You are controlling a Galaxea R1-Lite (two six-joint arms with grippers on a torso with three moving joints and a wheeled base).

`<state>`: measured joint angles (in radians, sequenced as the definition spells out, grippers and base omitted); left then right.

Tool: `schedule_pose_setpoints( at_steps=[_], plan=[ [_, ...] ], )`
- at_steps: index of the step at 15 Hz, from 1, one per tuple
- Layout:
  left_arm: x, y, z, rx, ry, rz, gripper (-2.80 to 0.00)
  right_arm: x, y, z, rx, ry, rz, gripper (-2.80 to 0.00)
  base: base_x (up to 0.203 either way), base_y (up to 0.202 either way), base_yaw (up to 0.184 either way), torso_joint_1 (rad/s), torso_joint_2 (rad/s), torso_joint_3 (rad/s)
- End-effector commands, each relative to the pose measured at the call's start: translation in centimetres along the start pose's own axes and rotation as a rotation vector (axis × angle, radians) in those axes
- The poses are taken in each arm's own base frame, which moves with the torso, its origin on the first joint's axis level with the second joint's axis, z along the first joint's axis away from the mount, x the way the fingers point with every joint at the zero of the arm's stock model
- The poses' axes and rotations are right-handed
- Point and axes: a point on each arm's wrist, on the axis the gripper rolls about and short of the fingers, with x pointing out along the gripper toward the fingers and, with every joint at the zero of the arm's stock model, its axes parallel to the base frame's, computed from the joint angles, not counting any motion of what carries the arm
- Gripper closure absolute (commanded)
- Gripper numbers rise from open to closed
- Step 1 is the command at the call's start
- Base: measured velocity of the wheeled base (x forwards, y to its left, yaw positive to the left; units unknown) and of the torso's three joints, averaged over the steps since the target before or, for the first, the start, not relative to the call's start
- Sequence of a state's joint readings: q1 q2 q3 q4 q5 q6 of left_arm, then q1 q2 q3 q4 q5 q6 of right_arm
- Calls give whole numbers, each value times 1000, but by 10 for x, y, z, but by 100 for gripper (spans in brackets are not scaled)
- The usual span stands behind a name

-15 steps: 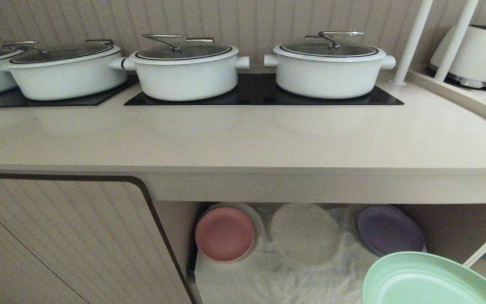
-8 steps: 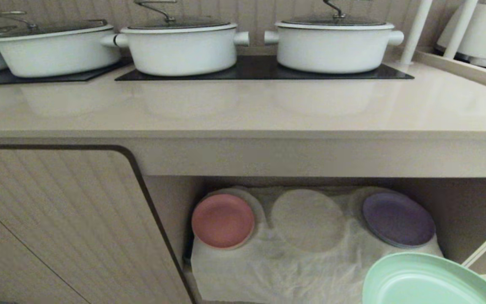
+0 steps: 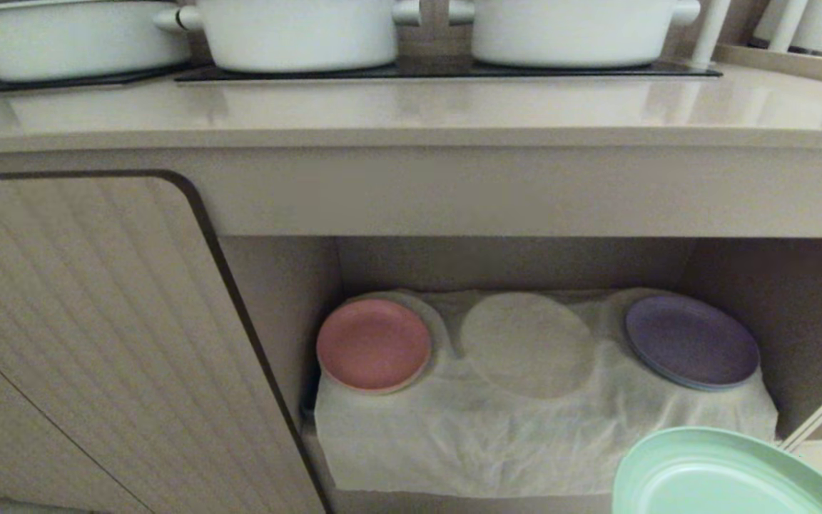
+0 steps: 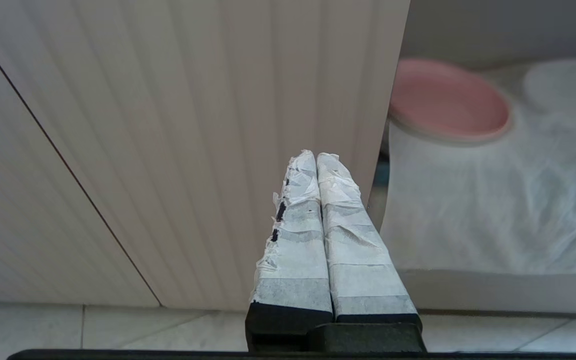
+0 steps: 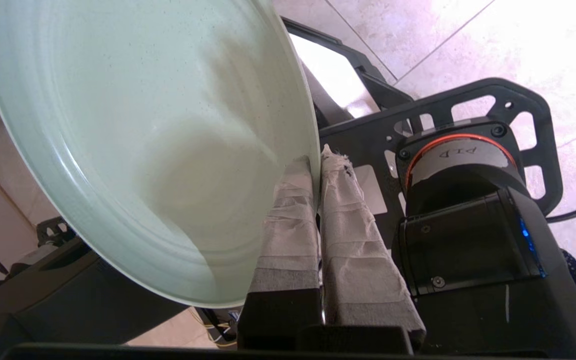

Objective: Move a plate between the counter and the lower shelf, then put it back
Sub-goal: Put the plate in the cupboard

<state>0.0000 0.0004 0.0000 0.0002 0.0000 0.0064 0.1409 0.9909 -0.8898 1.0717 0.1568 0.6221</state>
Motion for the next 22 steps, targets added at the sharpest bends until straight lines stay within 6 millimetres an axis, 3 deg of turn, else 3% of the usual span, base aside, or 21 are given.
schedule_pose_setpoints(
  at_steps=[1,22],
  plan=[
    [0,0,0,0,-1,0,0,0,0,0,4,5,-2,0,0,0,0,-109,434,310],
    [0,0,0,0,-1,0,0,0,0,0,6,4,-2,0,0,0,0,-6,25,18]
  ],
)
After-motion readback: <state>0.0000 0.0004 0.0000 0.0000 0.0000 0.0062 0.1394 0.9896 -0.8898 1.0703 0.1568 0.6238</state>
